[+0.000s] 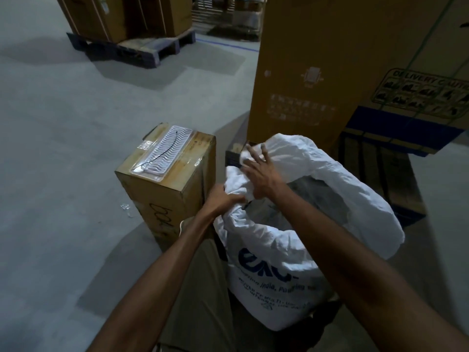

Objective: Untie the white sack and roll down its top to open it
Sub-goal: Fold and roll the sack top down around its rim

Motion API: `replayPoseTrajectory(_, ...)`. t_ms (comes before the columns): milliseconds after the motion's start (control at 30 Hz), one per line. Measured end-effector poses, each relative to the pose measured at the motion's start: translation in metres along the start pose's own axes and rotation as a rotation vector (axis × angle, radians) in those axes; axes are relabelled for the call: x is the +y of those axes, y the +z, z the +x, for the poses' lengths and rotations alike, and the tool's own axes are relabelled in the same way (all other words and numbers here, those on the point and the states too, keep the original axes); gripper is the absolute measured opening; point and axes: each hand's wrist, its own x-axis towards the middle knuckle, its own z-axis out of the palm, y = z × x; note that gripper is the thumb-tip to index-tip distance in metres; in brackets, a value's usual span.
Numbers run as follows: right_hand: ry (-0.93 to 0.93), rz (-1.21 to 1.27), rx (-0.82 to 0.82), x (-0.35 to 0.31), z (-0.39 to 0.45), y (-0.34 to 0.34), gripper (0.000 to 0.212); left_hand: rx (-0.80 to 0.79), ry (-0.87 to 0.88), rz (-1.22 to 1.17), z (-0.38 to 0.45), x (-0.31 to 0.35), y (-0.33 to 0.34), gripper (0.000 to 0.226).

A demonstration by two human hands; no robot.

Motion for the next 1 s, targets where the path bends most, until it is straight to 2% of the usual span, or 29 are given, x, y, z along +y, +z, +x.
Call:
replayPoseTrajectory(33,-0.013,0.0,0.002,0.003,0.004,-0.004,0.095,0.027,0.063,0.067,0.005,-0.006,-0.004,0.052)
replayPoseTrajectory(100,-0.044,0.062,0.027,0.011,0.007,-0.016,0.083,0.065,0.137,0.062,-0.035,0.034,-0.018,0.044)
replayPoseTrajectory(133,-0.062,0.11,0.042,0.016,0.008,-0.02,0.076,0.123,0.16,0.076,-0.043,0.044,-0.023,0.045)
replayPoseTrajectory(200,-0.088,0.212,0.076,0.024,0.006,-0.027,0.06,0.129,0.236,0.082,-0.048,0.051,-0.03,0.049)
replayPoseTrajectory(267,-0.073,0.261,0.068,0.03,0.002,-0.034,0.056,0.123,0.264,0.116,-0.049,0.058,-0.032,0.054)
replayPoseTrajectory(333,-0.055,0.281,0.042,0.037,-0.002,-0.038,0.058,0.108,0.239,0.128,-0.048,0.063,-0.031,0.06)
replayPoseTrajectory(433,-0.057,0.324,0.076,0.047,-0.01,-0.044,0.062,0.124,0.193,0.006,-0.054,0.073,-0.027,0.056)
replayPoseTrajectory(533,-0.041,0.307,0.114,0.049,-0.015,-0.047,0.07,0.099,0.132,-0.167,-0.055,0.08,-0.021,0.038)
replayPoseTrajectory(567,-0.031,0.297,0.118,0.048,-0.016,-0.049,0.07,0.089,0.079,-0.21,-0.056,0.084,-0.017,0.03)
replayPoseTrajectory(633,-0.011,0.267,0.149,0.043,-0.019,-0.054,0.072,0.091,-0.046,-0.347,-0.057,0.088,-0.012,0.028)
replayPoseTrajectory(733,-0.047,0.242,0.299,0.029,-0.022,-0.058,0.099,-0.052,-0.204,-0.696,-0.058,0.087,-0.017,0.028)
replayPoseTrajectory(833,-0.174,0.168,0.253,0.016,-0.023,-0.046,0.113,-0.158,-0.191,-0.912,-0.059,0.086,-0.021,0.036)
replayPoseTrajectory(867,-0.188,0.142,0.231,0.013,-0.024,-0.041,0.113,-0.192,-0.183,-0.914,-0.065,0.087,-0.022,0.042)
replayPoseTrajectory(933,-0.175,0.159,0.241,0.01,-0.024,-0.034,0.097,-0.299,-0.183,-0.838,-0.066,0.086,-0.019,0.057)
replayPoseTrajectory(1000,-0.174,0.231,0.299,0.01,-0.024,-0.032,0.06,-0.434,-0.198,-0.71,-0.072,0.091,-0.019,0.055)
